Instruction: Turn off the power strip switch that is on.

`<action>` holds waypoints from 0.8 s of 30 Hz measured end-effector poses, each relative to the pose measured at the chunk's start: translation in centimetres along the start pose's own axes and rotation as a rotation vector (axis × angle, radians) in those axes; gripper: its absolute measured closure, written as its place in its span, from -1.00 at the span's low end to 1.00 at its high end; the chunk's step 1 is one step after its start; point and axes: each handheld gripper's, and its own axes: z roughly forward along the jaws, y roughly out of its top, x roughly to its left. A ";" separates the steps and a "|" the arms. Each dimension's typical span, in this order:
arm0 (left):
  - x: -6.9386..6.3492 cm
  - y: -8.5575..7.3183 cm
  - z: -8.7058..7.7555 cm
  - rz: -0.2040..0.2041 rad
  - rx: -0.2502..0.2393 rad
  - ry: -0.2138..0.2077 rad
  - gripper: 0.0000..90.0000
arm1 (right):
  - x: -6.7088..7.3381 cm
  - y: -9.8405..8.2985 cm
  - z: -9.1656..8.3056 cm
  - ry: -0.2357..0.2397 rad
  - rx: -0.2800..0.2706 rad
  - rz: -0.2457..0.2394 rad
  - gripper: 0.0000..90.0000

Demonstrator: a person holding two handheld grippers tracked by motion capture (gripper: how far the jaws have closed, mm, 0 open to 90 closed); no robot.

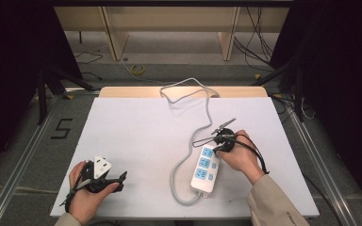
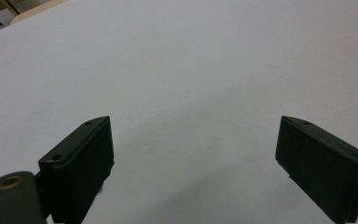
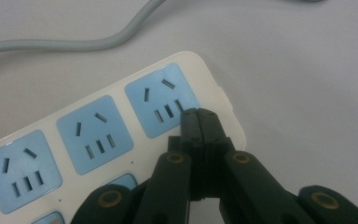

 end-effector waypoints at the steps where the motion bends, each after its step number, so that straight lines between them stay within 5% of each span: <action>1: 0.0 0.0 0.0 0.000 0.000 0.000 -0.76 | 0.0 0.0 0.0 -0.002 0.000 -0.001 1.00; 24: -0.1 0.1 0.0 0.002 0.001 -0.003 -0.76 | 0.0 -0.1 0.1 0.002 -0.006 0.010 1.00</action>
